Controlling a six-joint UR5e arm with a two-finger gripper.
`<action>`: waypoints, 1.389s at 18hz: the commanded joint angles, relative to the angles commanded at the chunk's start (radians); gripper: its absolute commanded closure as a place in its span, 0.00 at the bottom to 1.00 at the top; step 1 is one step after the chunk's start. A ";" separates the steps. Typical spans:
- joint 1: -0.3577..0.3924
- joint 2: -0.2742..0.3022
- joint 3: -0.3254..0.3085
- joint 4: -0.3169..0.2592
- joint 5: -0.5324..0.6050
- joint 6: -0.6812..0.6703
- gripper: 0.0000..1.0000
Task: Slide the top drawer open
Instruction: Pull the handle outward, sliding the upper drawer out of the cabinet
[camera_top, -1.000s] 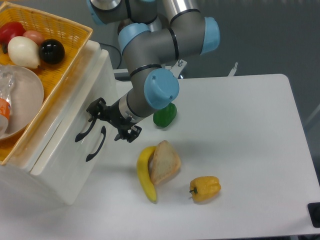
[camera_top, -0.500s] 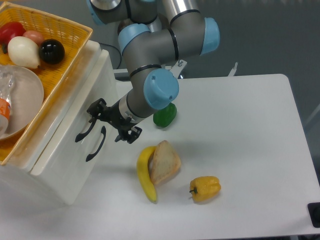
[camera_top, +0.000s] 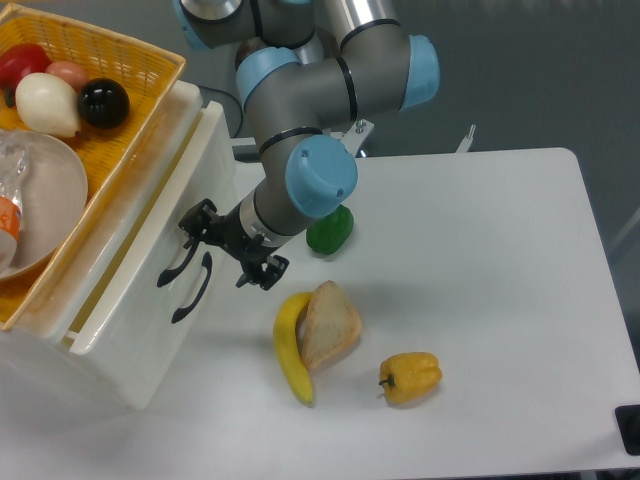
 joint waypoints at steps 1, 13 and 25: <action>0.000 0.000 0.000 0.000 0.002 0.000 0.00; 0.000 0.003 0.014 0.009 0.035 0.003 0.00; 0.003 0.000 0.043 0.021 0.040 0.003 0.00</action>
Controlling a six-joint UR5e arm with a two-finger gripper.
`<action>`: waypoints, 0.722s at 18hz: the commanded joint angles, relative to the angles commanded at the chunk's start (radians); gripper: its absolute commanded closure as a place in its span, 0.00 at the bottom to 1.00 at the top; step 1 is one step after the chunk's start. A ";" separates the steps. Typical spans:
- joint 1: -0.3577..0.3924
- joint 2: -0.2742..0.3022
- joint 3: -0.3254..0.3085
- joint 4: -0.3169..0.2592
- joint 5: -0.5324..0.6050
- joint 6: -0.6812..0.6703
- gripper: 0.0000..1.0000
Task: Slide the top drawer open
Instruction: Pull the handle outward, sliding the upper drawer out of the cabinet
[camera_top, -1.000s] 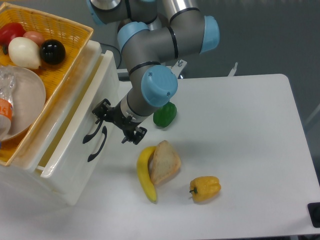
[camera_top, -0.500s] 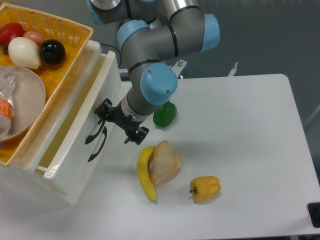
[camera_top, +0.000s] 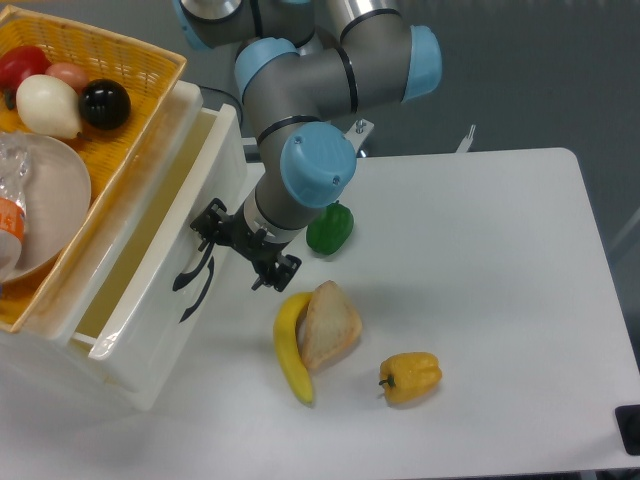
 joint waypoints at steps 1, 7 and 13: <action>0.000 0.000 0.000 0.000 0.006 0.000 0.00; -0.002 0.000 0.000 -0.002 0.043 0.002 0.00; -0.002 0.002 0.002 0.000 0.044 0.002 0.00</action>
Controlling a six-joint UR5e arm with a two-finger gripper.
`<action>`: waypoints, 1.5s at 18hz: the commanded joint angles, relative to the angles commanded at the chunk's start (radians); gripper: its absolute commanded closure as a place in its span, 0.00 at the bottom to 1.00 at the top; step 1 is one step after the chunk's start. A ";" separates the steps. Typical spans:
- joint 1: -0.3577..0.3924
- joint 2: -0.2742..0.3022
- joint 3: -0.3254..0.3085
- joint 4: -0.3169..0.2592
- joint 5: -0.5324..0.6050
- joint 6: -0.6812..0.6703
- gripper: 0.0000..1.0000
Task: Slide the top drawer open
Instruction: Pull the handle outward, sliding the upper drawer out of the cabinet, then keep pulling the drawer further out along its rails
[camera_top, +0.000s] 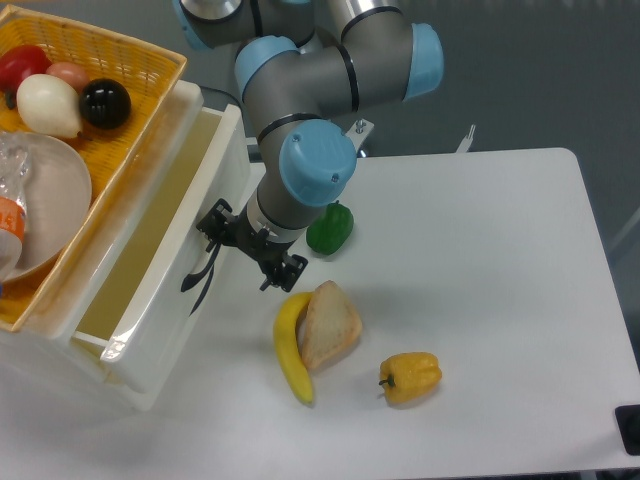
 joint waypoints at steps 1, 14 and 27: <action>0.000 0.000 0.000 0.000 0.002 0.000 0.00; 0.003 -0.008 0.018 0.002 0.037 0.026 0.00; 0.015 -0.009 0.031 0.002 0.040 0.035 0.00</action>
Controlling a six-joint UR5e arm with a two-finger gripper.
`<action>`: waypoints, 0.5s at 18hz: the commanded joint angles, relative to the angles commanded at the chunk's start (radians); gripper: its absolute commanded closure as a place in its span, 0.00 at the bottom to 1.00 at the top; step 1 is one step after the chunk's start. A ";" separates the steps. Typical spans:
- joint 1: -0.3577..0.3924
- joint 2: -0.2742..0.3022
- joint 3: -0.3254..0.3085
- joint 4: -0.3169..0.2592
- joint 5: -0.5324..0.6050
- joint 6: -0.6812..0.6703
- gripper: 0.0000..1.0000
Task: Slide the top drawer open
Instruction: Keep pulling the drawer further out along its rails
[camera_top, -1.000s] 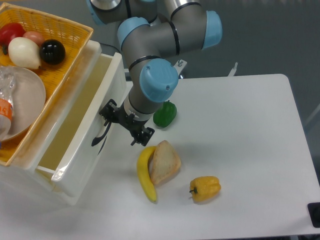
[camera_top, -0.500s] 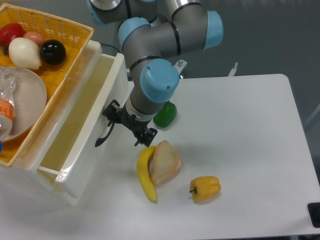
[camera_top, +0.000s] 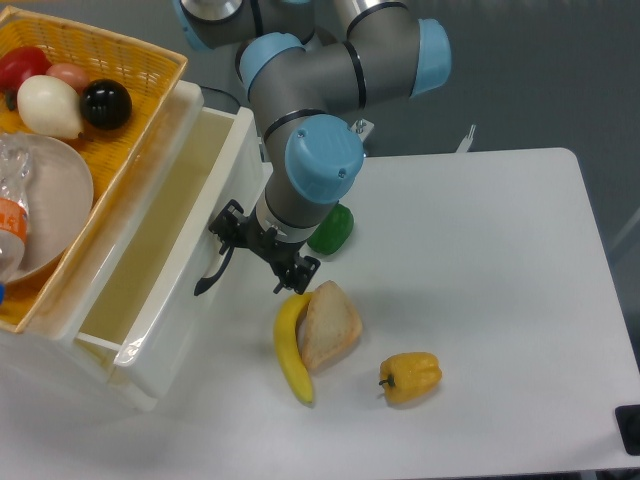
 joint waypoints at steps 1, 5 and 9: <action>0.000 0.000 0.000 0.000 0.000 0.006 0.00; 0.008 -0.002 0.000 0.002 0.000 0.008 0.00; 0.014 -0.003 0.000 0.000 0.000 0.025 0.00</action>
